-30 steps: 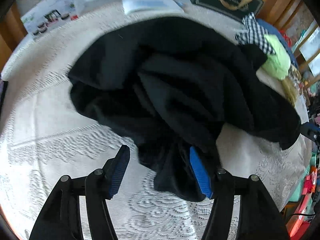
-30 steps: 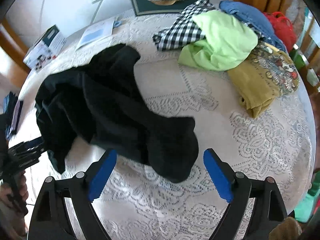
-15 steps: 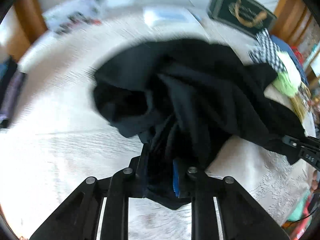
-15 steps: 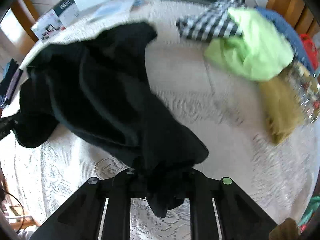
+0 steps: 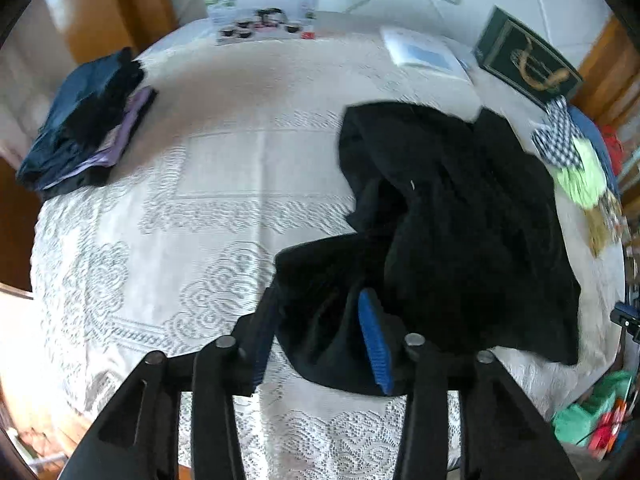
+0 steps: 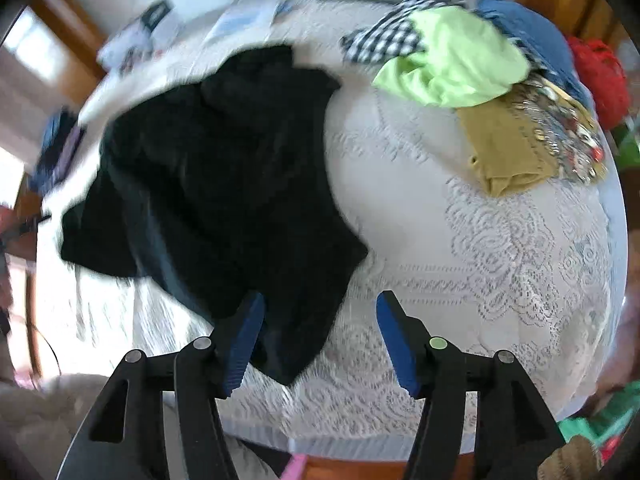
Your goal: Fold clothes
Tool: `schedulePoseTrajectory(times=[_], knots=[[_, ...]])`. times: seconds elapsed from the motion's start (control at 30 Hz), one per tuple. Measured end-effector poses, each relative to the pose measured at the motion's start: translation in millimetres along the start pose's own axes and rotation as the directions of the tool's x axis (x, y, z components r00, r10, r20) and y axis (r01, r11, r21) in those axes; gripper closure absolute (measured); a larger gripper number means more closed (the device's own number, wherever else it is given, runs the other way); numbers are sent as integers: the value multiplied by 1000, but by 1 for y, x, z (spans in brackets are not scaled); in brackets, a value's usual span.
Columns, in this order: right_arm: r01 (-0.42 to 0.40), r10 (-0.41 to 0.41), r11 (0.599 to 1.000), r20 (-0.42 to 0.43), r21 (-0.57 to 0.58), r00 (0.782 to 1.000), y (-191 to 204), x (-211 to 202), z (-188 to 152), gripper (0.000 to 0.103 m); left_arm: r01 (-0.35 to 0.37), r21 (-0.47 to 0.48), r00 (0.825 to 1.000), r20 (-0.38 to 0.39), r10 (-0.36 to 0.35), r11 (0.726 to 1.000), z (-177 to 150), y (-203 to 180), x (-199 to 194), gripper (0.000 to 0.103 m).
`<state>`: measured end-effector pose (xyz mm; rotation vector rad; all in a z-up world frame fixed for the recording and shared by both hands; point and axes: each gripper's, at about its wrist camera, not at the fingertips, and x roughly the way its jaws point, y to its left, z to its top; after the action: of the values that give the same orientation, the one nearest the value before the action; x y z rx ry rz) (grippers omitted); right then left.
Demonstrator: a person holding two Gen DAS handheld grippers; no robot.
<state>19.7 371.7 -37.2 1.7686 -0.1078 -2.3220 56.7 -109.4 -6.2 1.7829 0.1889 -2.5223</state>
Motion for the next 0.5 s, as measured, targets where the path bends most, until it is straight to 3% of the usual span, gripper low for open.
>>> schedulePoseTrajectory(times=[0.1,0.17,0.27,0.4,0.5], knots=[[-18,14,999,88,48,996,1,-8,26,41,16,-33,997,73,-13,999,28,2,-2,50],[-23,18,999,124,41,992,11,-6,46,35,18,-36,990,139,-13,999,35,8,-12,38],[-21,17,1000,158,21,987,28,3,77,30,57,-67,983,176,-44,996,60,18,6,35],[-16,17,1000,152,-10,988,54,28,132,27,58,-92,997,56,-53,994,94,19,68,35],[-11,15,999,138,-32,990,66,50,166,20,70,-43,997,-9,-70,997,105,2,105,35]])
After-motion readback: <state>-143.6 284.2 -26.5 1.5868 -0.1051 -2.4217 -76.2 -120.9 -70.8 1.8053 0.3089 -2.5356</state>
